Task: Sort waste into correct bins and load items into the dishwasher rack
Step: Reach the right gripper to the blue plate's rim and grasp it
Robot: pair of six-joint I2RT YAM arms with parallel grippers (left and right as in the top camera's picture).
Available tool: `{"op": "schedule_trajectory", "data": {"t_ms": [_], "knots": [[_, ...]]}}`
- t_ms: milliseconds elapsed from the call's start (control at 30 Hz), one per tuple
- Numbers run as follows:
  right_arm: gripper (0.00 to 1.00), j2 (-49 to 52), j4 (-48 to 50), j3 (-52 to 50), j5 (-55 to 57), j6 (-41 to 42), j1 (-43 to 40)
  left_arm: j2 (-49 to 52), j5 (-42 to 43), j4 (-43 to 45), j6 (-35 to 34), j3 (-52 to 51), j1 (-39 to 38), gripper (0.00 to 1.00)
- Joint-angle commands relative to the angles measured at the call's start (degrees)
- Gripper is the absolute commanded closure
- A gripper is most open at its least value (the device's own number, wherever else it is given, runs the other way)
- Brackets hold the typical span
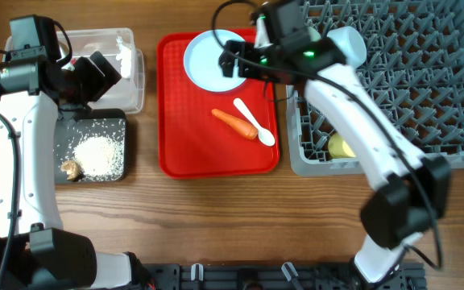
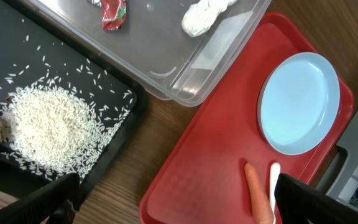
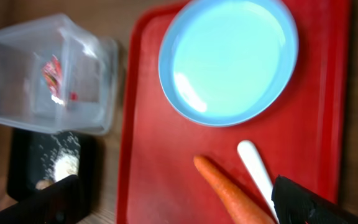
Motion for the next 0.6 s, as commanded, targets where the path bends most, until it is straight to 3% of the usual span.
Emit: {"op": "schedule_trajectory", "data": {"t_ms": [0,133,267,333,567], "knots": [[0.00,7.3,-1.7,2.5,2.8,3.4,1.5,-0.3,-0.3,-0.3,-0.2,-0.3,0.2,0.00],[0.00,12.8,-1.1,2.5,6.6,8.4,1.6,-0.3,-0.3,-0.5,-0.2,-0.3,0.2,0.00],[0.14,16.2,1.7,2.2,15.3,15.0,2.0,-0.3,-0.3,-1.0,-0.2,-0.3,0.2,0.00],[0.16,17.6,3.3,2.2,17.7,17.8,2.7,-0.3,-0.3,-1.2,-0.2,-0.3,0.2,0.00],[0.27,20.2,11.1,2.2,21.6,17.8,3.6,-0.3,-0.3,-1.7,-0.2,-0.3,0.2,0.00]]}}
